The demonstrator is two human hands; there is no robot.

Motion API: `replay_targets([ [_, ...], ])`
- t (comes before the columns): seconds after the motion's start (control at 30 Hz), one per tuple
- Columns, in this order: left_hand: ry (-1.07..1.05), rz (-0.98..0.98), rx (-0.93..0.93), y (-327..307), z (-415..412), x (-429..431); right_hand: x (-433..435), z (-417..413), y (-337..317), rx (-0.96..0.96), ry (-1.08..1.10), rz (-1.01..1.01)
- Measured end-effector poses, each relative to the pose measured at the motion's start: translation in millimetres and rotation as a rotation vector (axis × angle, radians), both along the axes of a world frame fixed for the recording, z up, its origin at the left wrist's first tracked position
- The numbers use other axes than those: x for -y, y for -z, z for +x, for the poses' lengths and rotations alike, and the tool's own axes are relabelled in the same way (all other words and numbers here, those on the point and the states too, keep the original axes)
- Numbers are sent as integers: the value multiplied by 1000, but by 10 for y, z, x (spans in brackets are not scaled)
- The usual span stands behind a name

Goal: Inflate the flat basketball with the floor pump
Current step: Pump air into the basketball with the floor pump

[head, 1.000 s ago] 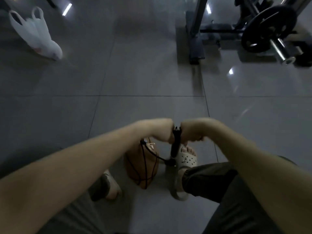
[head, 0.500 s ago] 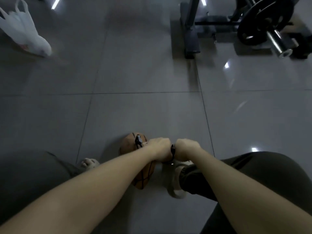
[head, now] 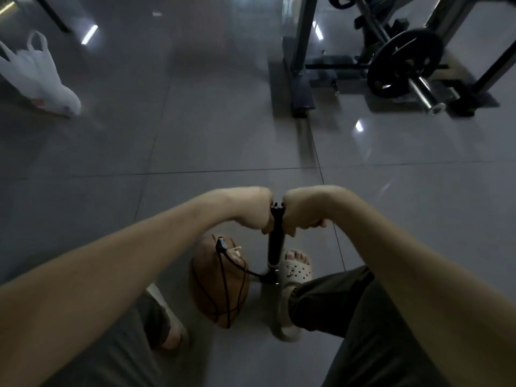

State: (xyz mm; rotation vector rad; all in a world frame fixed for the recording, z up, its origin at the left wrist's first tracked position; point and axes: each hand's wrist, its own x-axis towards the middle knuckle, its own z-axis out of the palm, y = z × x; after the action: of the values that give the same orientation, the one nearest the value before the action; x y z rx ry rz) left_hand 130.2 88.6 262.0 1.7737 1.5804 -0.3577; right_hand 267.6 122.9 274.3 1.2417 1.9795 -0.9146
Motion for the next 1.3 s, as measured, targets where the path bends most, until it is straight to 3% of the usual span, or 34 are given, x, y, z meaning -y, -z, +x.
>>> replay_targets([
  [0.17, -4, 77, -96, 906, 127, 287, 251, -79, 942, 84, -47, 24],
  [0.37, 5, 25, -87, 1532, 200, 413, 403, -9, 1388, 143, -40, 91],
  [0.53, 39, -68, -89, 1339, 192, 314, 375, -53, 1181, 145, -37, 17],
  [0.8, 57, -45, -29, -69, -7, -325, -163, 2, -172, -17, 101, -35],
  [0.97, 147, -156, -65, 534, 50, 20, 179, -95, 578, 56, 11, -28],
  [1.1, 177, -70, -124, 931, 196, 191, 265, -55, 1148, 86, -16, 18],
  [1.3, 135, -27, -112, 1265, 197, 255, 304, 1, 1411, 93, 38, 19],
])
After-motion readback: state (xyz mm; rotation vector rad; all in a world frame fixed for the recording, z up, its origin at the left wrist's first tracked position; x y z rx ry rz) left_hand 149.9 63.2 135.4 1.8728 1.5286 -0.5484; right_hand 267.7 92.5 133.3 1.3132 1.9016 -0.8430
